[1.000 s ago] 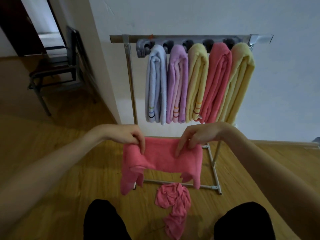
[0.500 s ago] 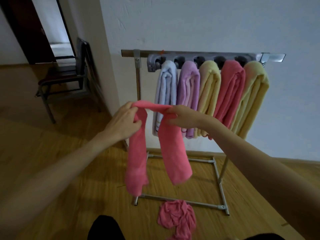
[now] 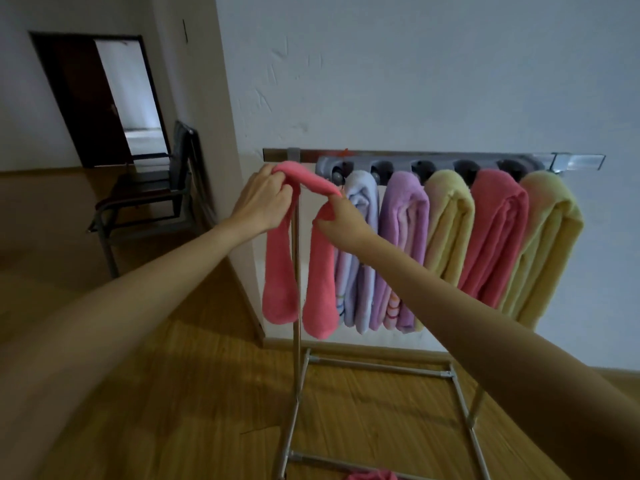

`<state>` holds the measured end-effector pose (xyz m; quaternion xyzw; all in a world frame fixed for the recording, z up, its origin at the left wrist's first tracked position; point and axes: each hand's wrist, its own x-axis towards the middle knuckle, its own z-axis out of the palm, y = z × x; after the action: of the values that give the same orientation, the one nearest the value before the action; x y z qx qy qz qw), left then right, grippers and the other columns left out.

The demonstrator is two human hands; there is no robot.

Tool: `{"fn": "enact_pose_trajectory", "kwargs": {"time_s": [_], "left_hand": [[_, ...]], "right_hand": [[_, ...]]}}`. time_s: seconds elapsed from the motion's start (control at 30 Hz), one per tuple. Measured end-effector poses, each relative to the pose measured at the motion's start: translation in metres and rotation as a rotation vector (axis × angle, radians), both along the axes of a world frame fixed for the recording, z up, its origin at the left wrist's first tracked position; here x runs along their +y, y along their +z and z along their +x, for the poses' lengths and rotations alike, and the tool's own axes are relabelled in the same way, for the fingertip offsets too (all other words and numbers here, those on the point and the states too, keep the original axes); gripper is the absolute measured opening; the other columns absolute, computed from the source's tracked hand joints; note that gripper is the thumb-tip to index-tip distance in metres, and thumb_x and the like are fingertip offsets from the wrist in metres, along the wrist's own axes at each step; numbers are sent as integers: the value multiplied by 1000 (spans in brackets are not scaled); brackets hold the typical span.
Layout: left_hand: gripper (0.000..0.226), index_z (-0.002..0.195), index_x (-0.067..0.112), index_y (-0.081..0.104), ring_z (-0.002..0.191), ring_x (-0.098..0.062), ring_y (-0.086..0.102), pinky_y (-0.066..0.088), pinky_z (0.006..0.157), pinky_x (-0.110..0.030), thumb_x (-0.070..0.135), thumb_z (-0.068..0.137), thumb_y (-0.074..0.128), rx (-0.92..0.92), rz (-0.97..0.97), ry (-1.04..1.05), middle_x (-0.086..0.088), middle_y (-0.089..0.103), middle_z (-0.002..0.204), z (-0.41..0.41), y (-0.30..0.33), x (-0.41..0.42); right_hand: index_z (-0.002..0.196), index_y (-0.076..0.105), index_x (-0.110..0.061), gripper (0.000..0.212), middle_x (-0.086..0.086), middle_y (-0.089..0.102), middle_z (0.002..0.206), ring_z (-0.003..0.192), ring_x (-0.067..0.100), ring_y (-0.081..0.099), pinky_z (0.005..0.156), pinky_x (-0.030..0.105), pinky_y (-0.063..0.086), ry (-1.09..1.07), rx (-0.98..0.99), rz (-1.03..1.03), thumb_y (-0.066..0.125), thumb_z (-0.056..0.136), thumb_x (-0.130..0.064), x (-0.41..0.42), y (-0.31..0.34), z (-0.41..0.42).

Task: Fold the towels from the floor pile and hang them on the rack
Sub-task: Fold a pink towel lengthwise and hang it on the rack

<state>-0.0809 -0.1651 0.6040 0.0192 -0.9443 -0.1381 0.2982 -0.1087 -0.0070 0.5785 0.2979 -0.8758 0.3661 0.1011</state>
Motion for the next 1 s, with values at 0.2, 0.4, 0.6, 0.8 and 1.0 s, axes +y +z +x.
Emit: {"fn": "enact_pose_trajectory", "kwargs": {"time_s": [0.2,0.4,0.6,0.8,1.0], "left_hand": [[39,99,4,60,117,-34,48,40,100,-45,22,85,28,-57,-104,61,-12,46,137,-32,17,-9],[42,109,4,61,118,-35,47,43,97,-46,19,86,29,-100,-164,63,-8,46,141,-51,16,-8],[34,112,5,59,118,-34,45,41,96,-43,14,91,33,-64,-194,45,-10,47,138,-59,13,-2],[40,121,8,58,117,-29,47,42,97,-44,15,93,31,-33,-276,-55,-6,49,137,-58,-13,1],[34,114,7,59,107,-26,49,44,92,-42,16,92,34,0,-357,-156,-8,53,128,-58,-29,-3]], "right_hand": [[133,32,6,55,24,-6,155,124,40,44,85,34,44,-91,-20,-57,55,83,-4,-21,6,-14],[138,25,4,62,19,-20,155,139,32,26,90,35,41,-162,-83,-62,55,85,-5,-31,3,-20],[146,11,3,77,25,1,154,135,38,30,99,37,41,-143,-111,-62,53,82,-3,-37,-21,-35],[144,18,6,79,25,36,139,121,37,44,93,29,40,-87,-108,-43,58,75,0,-28,-58,-51],[111,50,11,38,22,58,101,92,34,54,71,23,36,-53,-6,-40,57,74,7,-12,-82,-60]]}}
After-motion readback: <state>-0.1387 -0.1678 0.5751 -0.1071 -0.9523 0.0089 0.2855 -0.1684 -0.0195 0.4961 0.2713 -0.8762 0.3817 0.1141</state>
